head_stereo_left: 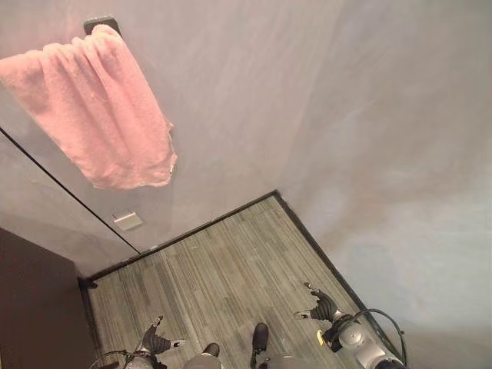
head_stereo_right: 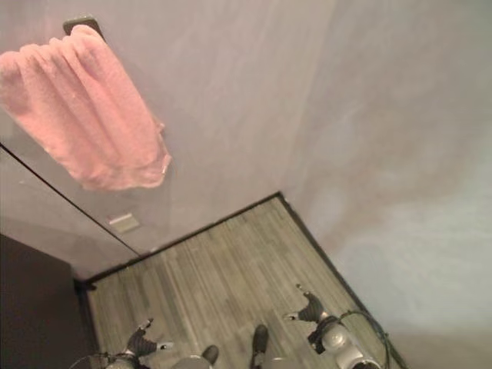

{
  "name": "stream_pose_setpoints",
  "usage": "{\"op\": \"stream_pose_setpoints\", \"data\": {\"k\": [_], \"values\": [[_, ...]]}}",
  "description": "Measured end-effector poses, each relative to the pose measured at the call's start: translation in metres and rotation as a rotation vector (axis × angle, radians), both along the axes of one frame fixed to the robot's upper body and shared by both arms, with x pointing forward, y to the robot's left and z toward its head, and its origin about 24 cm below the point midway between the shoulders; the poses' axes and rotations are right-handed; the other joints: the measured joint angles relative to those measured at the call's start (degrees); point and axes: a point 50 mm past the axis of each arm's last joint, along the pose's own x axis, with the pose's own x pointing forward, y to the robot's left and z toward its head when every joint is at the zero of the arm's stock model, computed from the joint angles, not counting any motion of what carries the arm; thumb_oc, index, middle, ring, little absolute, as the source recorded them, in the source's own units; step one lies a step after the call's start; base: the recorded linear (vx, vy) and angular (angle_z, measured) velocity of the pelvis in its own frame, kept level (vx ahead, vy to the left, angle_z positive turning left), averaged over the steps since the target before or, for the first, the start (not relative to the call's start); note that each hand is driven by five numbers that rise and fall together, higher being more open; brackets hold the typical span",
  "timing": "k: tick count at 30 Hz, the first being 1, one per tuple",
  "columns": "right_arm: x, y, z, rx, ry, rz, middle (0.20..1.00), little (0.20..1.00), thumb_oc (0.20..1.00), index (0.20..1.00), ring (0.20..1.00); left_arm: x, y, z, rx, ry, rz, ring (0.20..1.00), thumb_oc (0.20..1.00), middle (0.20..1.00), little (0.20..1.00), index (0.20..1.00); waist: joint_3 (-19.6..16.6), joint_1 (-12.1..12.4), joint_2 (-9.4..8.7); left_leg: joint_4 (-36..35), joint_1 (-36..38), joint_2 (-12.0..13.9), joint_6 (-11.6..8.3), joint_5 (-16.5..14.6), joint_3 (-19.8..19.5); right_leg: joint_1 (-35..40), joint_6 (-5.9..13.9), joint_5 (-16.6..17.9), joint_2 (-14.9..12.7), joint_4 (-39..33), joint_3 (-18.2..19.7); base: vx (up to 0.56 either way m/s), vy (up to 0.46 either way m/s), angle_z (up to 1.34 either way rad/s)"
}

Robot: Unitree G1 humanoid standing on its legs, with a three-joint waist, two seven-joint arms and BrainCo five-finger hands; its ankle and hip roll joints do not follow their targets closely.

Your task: Put brush and paste in cup on sink, flatten towel.

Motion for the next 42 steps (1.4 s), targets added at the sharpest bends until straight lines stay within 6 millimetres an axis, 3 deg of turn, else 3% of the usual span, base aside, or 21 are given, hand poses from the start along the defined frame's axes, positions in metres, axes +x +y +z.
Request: {"op": "stream_pose_setpoints", "data": {"k": [2, 4, 5, 7, 8, 9, 18, 23, 25, 26, 27, 29, 30, 31, 32, 34, 37, 38, 40, 41, 42], "values": [[0.005, -0.005, 0.004, -0.019, -0.016, 0.003, 1.0, 1.0, 1.0, 1.0, 1.0, 0.016, -0.005, 0.009, -0.013, -0.067, -0.018, 1.0, 1.0, 1.0, 1.0, 1.0, -0.2, 0.7, -0.33, -1.5, -0.8, 3.5, 0.98, -0.8, 9.8, 0.2, -2.24, -1.3, 0.9, -0.2, -2.9, 0.09, -0.043, 1.22], [0.01, -0.008, 0.007, -0.033, -0.041, -0.012, 1.0, 1.0, 1.0, 1.0, 1.0, 0.029, -0.01, 0.014, -0.012, -0.097, -0.056, 1.0, 1.0, 1.0, 1.0, 1.0, 0.2, -0.8, -0.74, -1.2, -3.2, 7.2, 1.51, -0.9, 24.6, 0.5, -2.58, -2.1, 0.3, -0.5, -7.3, 0.02, 0.043, 1.07], [0.01, -0.01, 0.007, -0.033, -0.041, -0.02, 1.0, 1.0, 1.0, 1.0, 1.0, 0.032, -0.014, 0.015, -0.016, -0.105, -0.079, 1.0, 1.0, 1.0, 1.0, 1.0, 0.3, -1.6, -0.62, -2.3, -3.5, 8.2, 1.59, -0.8, 28.5, 0.9, -1.91, -2.2, -0.1, -0.5, -8.9, 0.01, 0.058, 0.85], [0.008, -0.01, 0.007, -0.029, -0.041, -0.034, 1.0, 1.0, 1.0, 1.0, 1.0, 0.032, -0.017, 0.015, -0.025, -0.107, -0.083, 1.0, 1.0, 1.0, 1.0, 1.0, 0.2, -1.8, -0.32, -3.9, -2.8, 8.6, 2.17, -0.4, 31.6, 1.2, -1.55, -2.3, -0.5, -0.4, -9.4, 0.06, 0.184, 0.34], [0.008, -0.012, 0.008, -0.036, -0.051, -0.042, 1.0, 1.0, 1.0, 1.0, 1.0, 0.025, -0.022, 0.011, -0.044, -0.097, -0.078, 1.0, 1.0, 1.0, 1.0, 1.0, -0.3, -2.8, 3.07, -8.1, -0.5, 8.5, 4.59, 1.8, 36.2, 1.8, -0.33, -2.0, -0.5, 0.0, -10.6, 0.12, 0.24, 0.04], [0.007, -0.011, 0.007, -0.034, -0.05, -0.042, 1.0, 1.0, 1.0, 1.0, 1.0, 0.022, -0.02, 0.01, -0.043, -0.088, -0.069, 1.0, 1.0, 1.0, 1.0, 1.0, -0.4, -2.8, 3.7, -9.5, 0.4, 8.3, 4.31, 4.1, 36.4, 1.9, -0.09, -1.8, -0.6, 0.0, -10.2, 0.1, 0.147, 0.0], [0.006, -0.003, 0.007, -0.011, -0.047, -0.049, 1.0, 1.0, 1.0, 1.0, 1.0, -0.002, -0.007, 0.001, -0.026, -0.022, -0.011, 1.0, 1.0, 1.0, 1.0, 1.0, -1.0, -2.1, 3.78, -12.8, 5.2, 3.5, 8.35, 3.1, 35.8, 1.7, 3.2, -3.9, -6.3, 7.6, -8.2, 0.05, 0.185, 0.04], [0.002, 0.0, 0.004, 0.013, -0.025, -0.047, 1.0, 1.0, 1.0, 1.0, 1.0, 0.003, -0.006, 0.006, -0.026, -0.052, -0.022, 1.0, 1.0, 1.0, 1.0, 1.0, -1.4, -1.7, 4.92, -12.4, 6.5, 1.5, 10.04, 2.6, 31.9, -3.1, 4.87, -6.7, -10.8, 24.7, -4.7, 0.05, 0.186, 0.39], [-0.001, 0.001, 0.002, 0.02, -0.016, -0.048, 1.0, 1.0, 1.0, 1.0, 1.0, 0.004, -0.004, 0.007, -0.023, -0.051, -0.03, 1.0, 1.0, 1.0, 1.0, 1.0, -1.4, -2.3, 5.29, -12.1, 7.7, 1.3, 10.49, 2.6, 30.1, -5.5, 5.92, -7.8, -12.0, 31.8, -1.9, 0.12, 0.098, 0.68], [-0.007, 0.005, 0.001, 0.057, -0.004, -0.053, 1.0, 1.0, 1.0, 1.0, 1.0, 0.008, 0.003, 0.011, -0.005, -0.065, -0.027, 1.0, 1.0, 1.0, 1.0, 1.0, -1.6, -3.3, 5.22, -10.8, 7.3, 1.6, 10.62, 1.7, 26.8, -9.0, 7.56, -12.3, -5.4, 36.7, 9.8, 0.13, 0.071, 1.0], [-0.01, 0.006, 0.0, 0.075, 0.0, -0.061, 1.0, 1.0, 1.0, 1.0, 1.0, 0.006, 0.009, 0.012, 0.006, -0.057, -0.026, 1.0, 1.0, 1.0, 1.0, 1.0, -1.6, -4.1, 4.54, -10.8, 7.5, 1.6, 10.48, 1.8, 26.2, -9.2, 7.29, -12.9, -2.6, 35.3, 12.4, 0.07, 0.038, 0.94], [-0.014, 0.009, -0.003, 0.084, 0.012, -0.063, 1.0, 1.0, 1.0, 1.0, 1.0, -0.003, 0.015, 0.01, 0.02, -0.031, -0.021, 1.0, 1.0, 1.0, 1.0, 1.0, -2.5, -3.8, 2.32, -11.4, 7.9, 0.1, 10.4, 1.9, 26.9, -9.7, 4.78, -11.4, -3.6, 30.5, 6.2, 0.12, -0.021, 0.21], [-0.012, 0.008, -0.002, 0.082, 0.005, -0.062, 1.0, 1.0, 1.0, 1.0, 1.0, -0.013, 0.013, 0.004, 0.015, 0.007, -0.016, 1.0, 1.0, 1.0, 1.0, 1.0, -2.4, -3.0, 2.39, -11.5, 8.5, 0.0, 10.87, 1.0, 26.7, -10.5, 4.35, -10.1, -5.0, 26.3, 2.1, 0.19, -0.063, -0.27], [-0.009, 0.007, -0.002, 0.077, 0.005, -0.063, 1.0, 1.0, 1.0, 1.0, 1.0, -0.016, 0.009, 0.0, 0.006, 0.027, -0.007, 1.0, 1.0, 1.0, 1.0, 1.0, -2.1, -2.9, 2.73, -11.3, 8.4, 0.2, 11.41, 0.5, 27.0, -11.3, 4.95, -9.5, -6.0, 23.8, 0.6, 0.17, -0.039, -0.11], [-0.01, 0.006, -0.002, 0.073, 0.01, -0.066, 1.0, 1.0, 1.0, 1.0, 1.0, -0.018, 0.003, -0.003, -0.01, 0.039, -0.005, 1.0, 1.0, 1.0, 1.0, 1.0, -1.5, -3.1, 3.61, -10.6, 8.5, 0.5, 11.24, 0.1, 25.8, -11.0, 6.8, -8.1, -6.4, 18.3, 1.4, 0.2, -0.044, 0.03], [-0.011, 0.008, -0.004, 0.077, 0.02, -0.063, 1.0, 1.0, 1.0, 1.0, 1.0, -0.011, 0.0, -0.003, -0.016, 0.031, -0.006, 1.0, 1.0, 1.0, 1.0, 1.0, -0.8, -4.2, 3.35, -10.3, 9.9, 0.8, 10.98, -0.4, 23.2, -11.4, 8.53, -3.6, -6.5, 11.5, 10.4, 0.14, -0.043, 0.61], [-0.017, 0.011, -0.009, 0.081, 0.048, -0.068, 1.0, 1.0, 1.0, 1.0, 1.0, -0.009, 0.007, 0.0, 0.002, 0.021, -0.005, 1.0, 1.0, 1.0, 1.0, 1.0, -1.7, -4.4, 0.84, -10.8, 12.7, 0.7, 9.56, -2.2, 21.4, -8.4, 7.25, -1.7, -6.7, 11.6, 8.0, 0.16, -0.081, 0.54], [-0.016, 0.01, -0.011, 0.075, 0.056, -0.072, 1.0, 1.0, 1.0, 1.0, 1.0, -0.012, 0.006, -0.001, -0.005, 0.026, 0.013, 1.0, 1.0, 1.0, 1.0, 1.0, -2.0, -4.2, 0.56, -10.5, 13.7, 1.2, 8.72, -3.5, 21.1, -7.6, 5.23, 0.6, -6.1, 11.1, 8.2, 0.15, -0.093, 0.16], [-0.004, 0.009, -0.006, 0.068, 0.03, -0.064, 1.0, 1.0, 1.0, 1.0, 1.0, -0.016, 0.002, -0.004, -0.031, 0.031, 0.037, 1.0, 1.0, 1.0, 1.0, 1.0, -3.0, -3.1, 2.13, -9.1, 13.5, 4.6, 6.69, -5.2, 21.0, -5.5, 3.4, 1.4, -2.2, 7.6, 7.9, 0.14, -0.114, -0.2], [0.008, 0.011, 0.0, 0.068, -0.004, -0.05, 1.0, 1.0, 1.0, 1.0, 1.0, -0.012, 0.001, -0.003, -0.035, 0.02, 0.038, 1.0, 1.0, 1.0, 1.0, 1.0, -2.9, -2.8, 1.95, -7.5, 12.9, 5.7, 6.01, -5.5, 21.0, -4.3, 0.67, 3.6, -0.3, 4.6, 7.9, 0.15, -0.16, -0.17], [0.014, 0.011, 0.005, 0.068, -0.027, -0.041, 1.0, 1.0, 1.0, 1.0, 1.0, -0.012, -0.001, -0.003, -0.041, 0.02, 0.037, 1.0, 1.0, 1.0, 1.0, 1.0, -2.9, -3.0, 1.93, -6.6, 12.2, 6.4, 5.52, -5.2, 20.1, -3.0, 0.53, 3.7, 0.0, 3.0, 6.9, 0.15, -0.16, 0.09]]}}
